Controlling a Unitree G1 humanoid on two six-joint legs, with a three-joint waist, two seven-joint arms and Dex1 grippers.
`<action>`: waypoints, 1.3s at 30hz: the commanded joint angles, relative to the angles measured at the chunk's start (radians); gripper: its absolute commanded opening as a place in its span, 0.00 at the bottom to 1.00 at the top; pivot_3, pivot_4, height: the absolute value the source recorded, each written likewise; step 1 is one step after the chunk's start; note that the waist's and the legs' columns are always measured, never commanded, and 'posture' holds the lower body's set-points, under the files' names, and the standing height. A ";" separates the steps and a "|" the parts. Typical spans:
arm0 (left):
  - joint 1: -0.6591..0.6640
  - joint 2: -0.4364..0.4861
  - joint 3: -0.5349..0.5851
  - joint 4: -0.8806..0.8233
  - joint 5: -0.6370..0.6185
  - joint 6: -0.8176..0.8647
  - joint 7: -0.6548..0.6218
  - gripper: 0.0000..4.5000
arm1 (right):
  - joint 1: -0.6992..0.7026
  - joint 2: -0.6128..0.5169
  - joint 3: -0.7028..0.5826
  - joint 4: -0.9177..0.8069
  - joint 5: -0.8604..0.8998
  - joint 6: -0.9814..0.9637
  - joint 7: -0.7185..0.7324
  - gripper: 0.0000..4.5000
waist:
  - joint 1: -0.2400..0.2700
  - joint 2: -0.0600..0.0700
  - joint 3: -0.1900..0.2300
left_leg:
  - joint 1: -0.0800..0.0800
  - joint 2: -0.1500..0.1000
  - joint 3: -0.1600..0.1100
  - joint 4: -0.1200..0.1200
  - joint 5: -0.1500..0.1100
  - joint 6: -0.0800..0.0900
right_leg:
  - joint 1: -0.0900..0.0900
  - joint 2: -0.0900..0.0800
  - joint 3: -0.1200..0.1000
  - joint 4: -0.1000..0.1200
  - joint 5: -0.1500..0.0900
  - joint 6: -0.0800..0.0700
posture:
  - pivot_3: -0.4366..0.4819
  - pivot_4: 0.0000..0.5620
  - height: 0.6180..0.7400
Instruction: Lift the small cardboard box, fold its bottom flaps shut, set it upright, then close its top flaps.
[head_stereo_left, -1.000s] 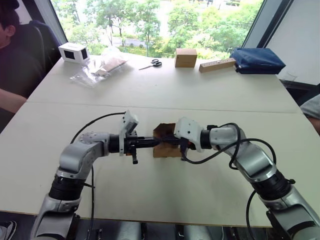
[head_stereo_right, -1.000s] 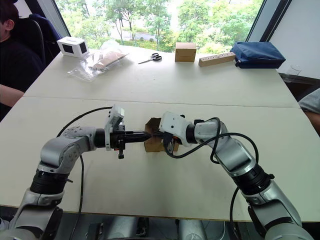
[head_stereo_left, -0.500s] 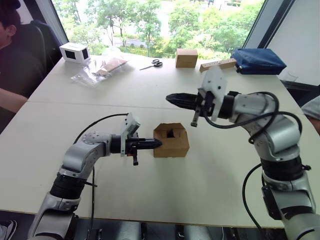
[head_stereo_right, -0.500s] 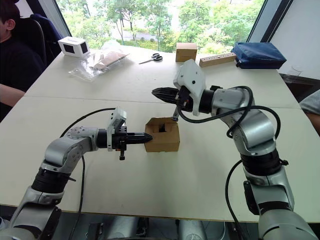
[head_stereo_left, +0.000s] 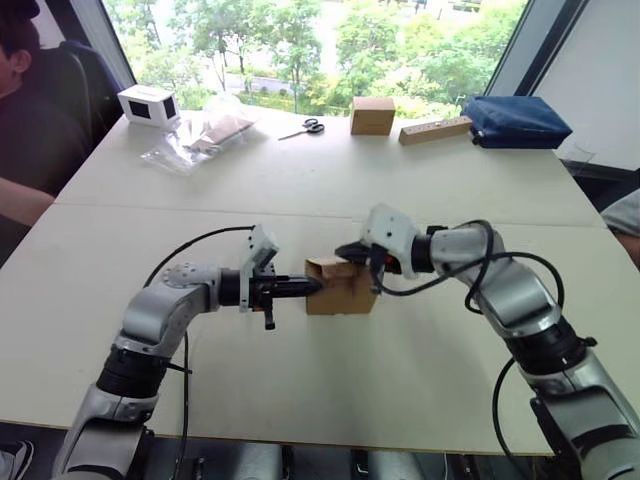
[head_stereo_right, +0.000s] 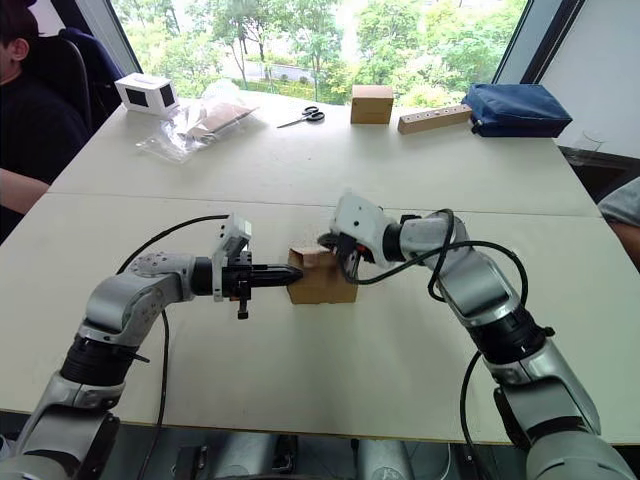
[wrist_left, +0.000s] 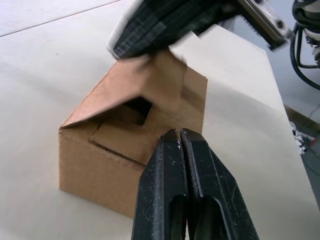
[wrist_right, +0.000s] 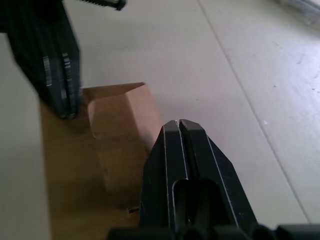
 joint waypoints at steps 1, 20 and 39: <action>-0.027 0.012 0.028 -0.034 -0.035 0.016 0.005 0.01 | 0.021 -0.008 -0.025 -0.074 0.017 0.023 -0.006 0.00 | 0.000 0.000 0.000 | 0.000 0.000 0.000 0.000 0.000 0.000 | 0.000 0.000 0.000 0.000 0.000 0.000 | 0.48 0.27 1.00; -0.134 -0.111 -0.003 0.143 0.085 -0.140 0.165 0.01 | 0.027 0.002 -0.033 -0.094 0.005 0.032 -0.052 0.00 | 0.001 0.000 0.000 | 0.000 -0.002 0.000 0.000 0.000 -0.001 | 0.000 0.000 0.000 0.000 0.000 0.000 | 0.48 0.27 1.00; -0.103 -0.122 -0.009 0.130 0.066 -0.133 0.141 0.01 | 0.091 -0.099 0.006 -0.233 0.003 0.076 -0.005 0.00 | 0.002 0.000 0.000 | 0.000 -0.001 0.000 0.000 0.000 0.000 | 0.000 0.000 0.000 -0.001 0.000 0.000 | 0.48 0.27 1.00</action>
